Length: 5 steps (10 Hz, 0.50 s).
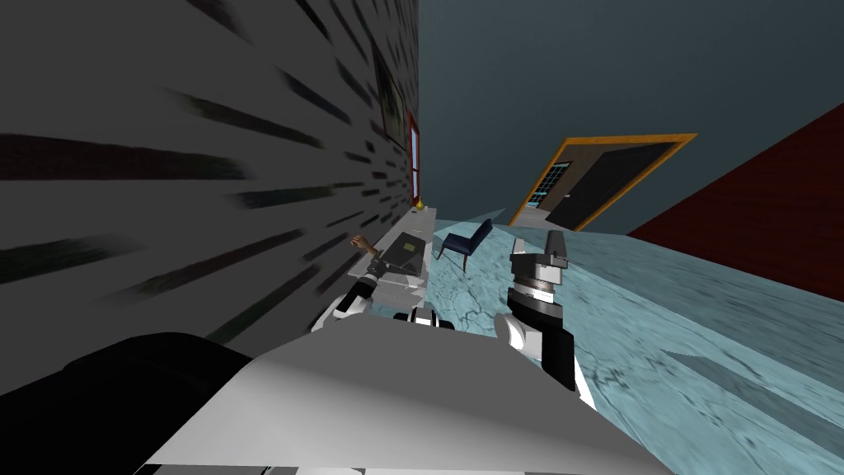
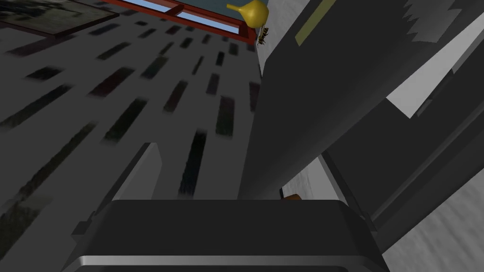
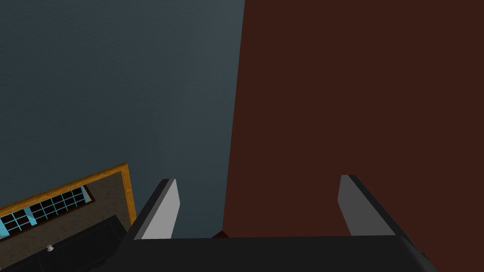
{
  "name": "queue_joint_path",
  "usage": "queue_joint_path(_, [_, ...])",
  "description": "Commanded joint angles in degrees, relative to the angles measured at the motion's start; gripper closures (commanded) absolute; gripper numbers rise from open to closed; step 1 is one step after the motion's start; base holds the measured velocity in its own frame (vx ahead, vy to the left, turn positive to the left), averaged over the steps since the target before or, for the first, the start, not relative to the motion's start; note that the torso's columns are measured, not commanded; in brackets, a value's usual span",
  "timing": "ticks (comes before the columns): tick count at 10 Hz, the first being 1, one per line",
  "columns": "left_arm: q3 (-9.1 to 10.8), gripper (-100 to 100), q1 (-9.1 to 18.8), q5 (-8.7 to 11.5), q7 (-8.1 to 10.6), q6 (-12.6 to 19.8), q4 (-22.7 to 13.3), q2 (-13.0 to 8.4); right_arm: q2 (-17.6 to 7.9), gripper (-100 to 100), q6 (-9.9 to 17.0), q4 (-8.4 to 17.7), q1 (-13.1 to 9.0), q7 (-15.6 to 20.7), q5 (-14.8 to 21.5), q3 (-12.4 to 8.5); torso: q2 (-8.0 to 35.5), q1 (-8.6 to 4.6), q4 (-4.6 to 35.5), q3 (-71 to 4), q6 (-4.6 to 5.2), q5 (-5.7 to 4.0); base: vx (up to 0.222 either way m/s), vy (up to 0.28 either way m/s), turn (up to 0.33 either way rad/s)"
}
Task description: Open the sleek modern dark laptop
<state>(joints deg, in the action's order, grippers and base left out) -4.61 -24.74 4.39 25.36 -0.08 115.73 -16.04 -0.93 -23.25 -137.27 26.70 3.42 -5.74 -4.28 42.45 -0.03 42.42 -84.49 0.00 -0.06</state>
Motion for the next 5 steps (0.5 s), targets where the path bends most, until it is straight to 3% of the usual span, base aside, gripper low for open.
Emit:
queue_joint_path(1, [0.22,-100,-1.5,0.1,0.82,2.2,4.1,-0.9,0.0,0,0.0,0.0,0.0,0.0,0.0,0.0,0.0,0.02,0.0,0.0,-0.01,0.01,0.028,-0.008,0.021])
queue_joint_path(3, [0.43,-100,-2.7,0.2,1.51,4.0,7.1,-1.8,0.0,0,0.0,0.0,0.0,0.0,0.0,0.0,0.0,-0.03,0.0,0.0,0.0,0.0,0.029,-0.01,0.016])
queue_joint_path(4, [0.19,-100,-2.3,0.0,1.11,3.5,5.9,-1.2,0.0,0,0.0,0.0,0.0,0.0,0.0,0.0,0.0,-0.06,0.0,0.0,0.01,-0.01,0.015,-0.005,0.004])
queue_joint_path(5, [0.18,0,-2.4,0.0,1.15,3.7,6.1,-1.3,0.0,0,0.0,0.0,0.0,0.0,0.0,0.0,-0.1,-0.01,-0.1,0.0,0.01,0.03,0.006,-0.003,-0.011])
